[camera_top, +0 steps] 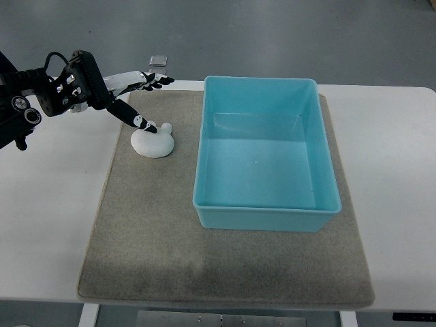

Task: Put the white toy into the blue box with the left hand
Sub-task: 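Close the left hand's fingers around the white bunny toy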

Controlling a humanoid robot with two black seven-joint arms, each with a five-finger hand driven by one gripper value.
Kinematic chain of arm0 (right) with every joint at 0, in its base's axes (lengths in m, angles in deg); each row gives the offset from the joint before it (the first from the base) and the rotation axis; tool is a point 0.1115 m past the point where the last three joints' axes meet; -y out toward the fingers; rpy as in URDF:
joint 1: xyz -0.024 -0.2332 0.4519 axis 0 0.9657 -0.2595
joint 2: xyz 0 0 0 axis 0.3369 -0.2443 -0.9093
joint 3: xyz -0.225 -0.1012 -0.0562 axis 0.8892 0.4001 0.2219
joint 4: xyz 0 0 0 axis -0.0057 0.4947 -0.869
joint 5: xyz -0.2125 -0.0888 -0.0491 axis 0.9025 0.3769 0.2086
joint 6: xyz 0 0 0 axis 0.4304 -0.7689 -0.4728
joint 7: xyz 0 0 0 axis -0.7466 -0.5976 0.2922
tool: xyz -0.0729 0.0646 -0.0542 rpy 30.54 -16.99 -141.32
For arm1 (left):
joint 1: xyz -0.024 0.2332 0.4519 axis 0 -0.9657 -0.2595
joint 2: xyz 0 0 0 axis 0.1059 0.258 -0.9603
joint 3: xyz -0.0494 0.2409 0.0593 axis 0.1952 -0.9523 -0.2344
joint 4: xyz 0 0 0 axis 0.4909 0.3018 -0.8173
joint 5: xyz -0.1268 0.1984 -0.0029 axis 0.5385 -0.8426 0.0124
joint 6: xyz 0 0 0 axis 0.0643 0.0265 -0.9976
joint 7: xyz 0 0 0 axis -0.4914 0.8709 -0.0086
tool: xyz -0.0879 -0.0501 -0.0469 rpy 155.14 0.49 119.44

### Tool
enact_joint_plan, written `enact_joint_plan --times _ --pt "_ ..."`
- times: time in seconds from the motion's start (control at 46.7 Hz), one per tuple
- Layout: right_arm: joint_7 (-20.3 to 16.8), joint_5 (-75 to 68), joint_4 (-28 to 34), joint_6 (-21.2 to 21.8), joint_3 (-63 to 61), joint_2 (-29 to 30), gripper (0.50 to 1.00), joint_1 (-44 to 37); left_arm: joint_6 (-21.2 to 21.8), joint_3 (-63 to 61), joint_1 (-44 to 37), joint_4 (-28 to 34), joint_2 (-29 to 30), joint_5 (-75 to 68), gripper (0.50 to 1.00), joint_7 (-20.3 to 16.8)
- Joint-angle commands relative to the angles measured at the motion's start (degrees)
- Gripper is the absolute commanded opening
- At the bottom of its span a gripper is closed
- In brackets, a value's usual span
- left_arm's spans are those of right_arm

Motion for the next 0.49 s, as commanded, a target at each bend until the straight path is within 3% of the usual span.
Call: enact_joint_plan --times 0.0,0.278,0.471 --pt "0.0 -0.03 0.0 0.0 0.0 0.0 0.936 -0.01 -2.32 -0.01 0.72 -1.38 1.07 -1.55 0.992 0.01" --pt "0.0 -0.03 0.0 0.0 0.0 0.0 0.936 -0.01 -7.95 -0.01 1.6 -2.53 1.42 -9.11 0.992 -0.35" --pt "0.0 0.06 0.0 0.0 0.0 0.0 0.936 -0.01 -8.13 -0.09 1.51 -3.58 1.51 -13.68 0.992 -0.26"
